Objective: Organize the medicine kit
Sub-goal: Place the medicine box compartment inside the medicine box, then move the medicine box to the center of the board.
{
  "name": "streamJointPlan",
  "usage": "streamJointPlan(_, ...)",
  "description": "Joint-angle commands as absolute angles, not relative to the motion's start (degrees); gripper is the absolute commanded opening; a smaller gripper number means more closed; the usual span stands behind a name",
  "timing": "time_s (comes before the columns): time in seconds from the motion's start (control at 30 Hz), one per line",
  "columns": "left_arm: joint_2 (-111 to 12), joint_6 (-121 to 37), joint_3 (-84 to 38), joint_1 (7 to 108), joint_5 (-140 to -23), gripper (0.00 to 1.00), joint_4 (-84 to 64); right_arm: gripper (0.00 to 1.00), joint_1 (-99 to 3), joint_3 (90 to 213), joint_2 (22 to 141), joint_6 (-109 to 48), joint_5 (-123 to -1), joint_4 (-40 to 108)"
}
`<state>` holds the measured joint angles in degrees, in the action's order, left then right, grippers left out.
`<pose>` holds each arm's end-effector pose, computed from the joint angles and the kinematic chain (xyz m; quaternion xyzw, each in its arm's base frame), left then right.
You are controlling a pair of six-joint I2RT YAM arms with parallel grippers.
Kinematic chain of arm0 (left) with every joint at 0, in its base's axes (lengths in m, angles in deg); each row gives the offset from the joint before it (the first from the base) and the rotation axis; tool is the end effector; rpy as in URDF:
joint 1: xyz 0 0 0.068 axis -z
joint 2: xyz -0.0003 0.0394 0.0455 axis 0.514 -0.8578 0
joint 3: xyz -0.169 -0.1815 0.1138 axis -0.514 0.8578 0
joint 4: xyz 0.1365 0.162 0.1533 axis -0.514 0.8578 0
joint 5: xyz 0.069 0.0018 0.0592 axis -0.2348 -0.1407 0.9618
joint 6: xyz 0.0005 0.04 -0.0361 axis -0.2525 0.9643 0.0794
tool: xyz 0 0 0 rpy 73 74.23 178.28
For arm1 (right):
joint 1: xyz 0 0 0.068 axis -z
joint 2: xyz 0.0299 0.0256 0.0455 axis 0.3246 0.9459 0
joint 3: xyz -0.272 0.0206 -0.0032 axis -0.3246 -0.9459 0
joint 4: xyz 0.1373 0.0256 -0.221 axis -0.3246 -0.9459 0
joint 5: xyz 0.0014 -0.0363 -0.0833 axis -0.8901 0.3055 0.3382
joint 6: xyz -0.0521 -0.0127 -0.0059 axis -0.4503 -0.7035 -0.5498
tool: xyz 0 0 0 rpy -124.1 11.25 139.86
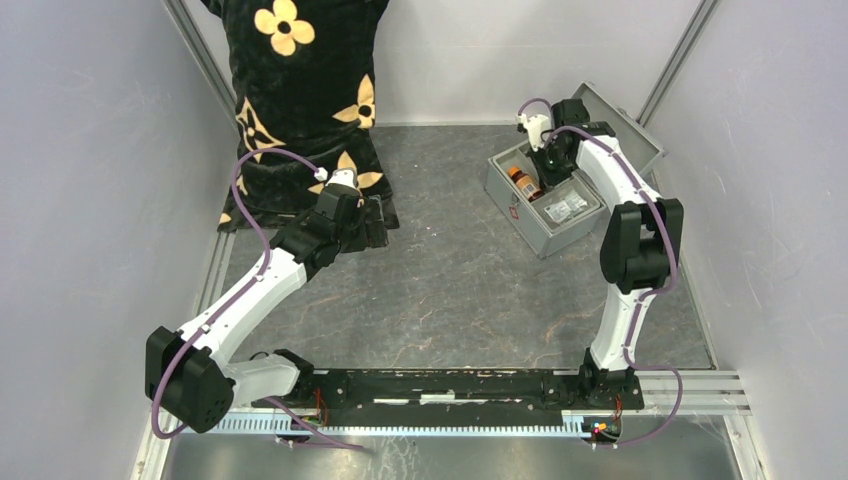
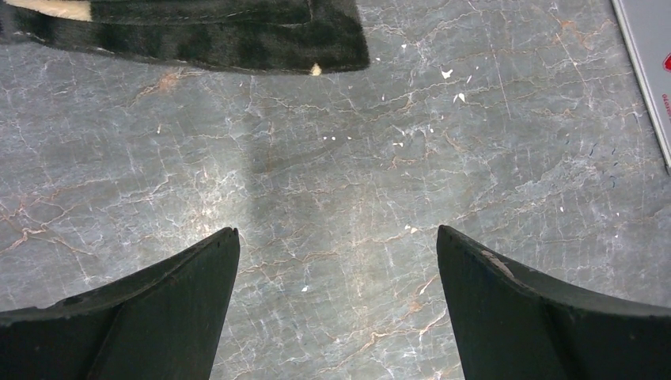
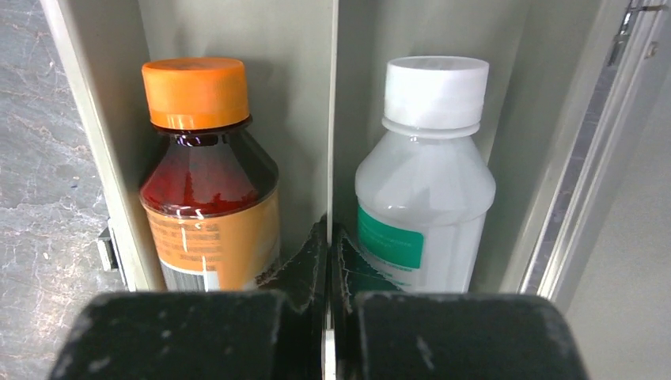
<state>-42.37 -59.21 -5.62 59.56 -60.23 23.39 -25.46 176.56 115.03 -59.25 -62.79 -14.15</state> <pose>0.2239 -0.1132 0.2853 -0.0455 0.9154 -0.0949 0.3884 0.4282 0.0543 0.2588 -0.2546 0.9345 0.0399 0.2456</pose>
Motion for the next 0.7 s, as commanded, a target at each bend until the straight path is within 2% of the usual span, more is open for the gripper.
streamJointPlan(0.0, -42.1, -58.7, -7.7, 59.4, -61.5, 1.00, 22.4, 0.00, -29.3, 175.0, 112.0, -57.9, -64.4, -17.5)
streamJointPlan(0.4, -39.6, -59.4, -5.6, 59.5, -61.5, 1.00, 22.3, 0.00, -38.9, 171.7, 111.7, -55.4, -61.1, -17.2)
streamJointPlan(0.5, -38.8, -59.9, -4.8, 59.5, -61.1, 1.00, 22.0, 0.06, -42.8, 170.8, 110.9, -53.5, -61.7, -15.3)
streamJointPlan(0.57, -38.5, -60.2, -4.4, 59.5, -60.9, 1.00, 21.8, 0.16, -45.1, 170.7, 110.2, -52.1, -63.1, -13.9)
streamJointPlan(0.67, -38.4, -60.9, -3.9, 59.5, -61.0, 1.00, 21.4, 0.23, -47.1, 171.5, 108.6, -49.8, -63.5, -11.6)
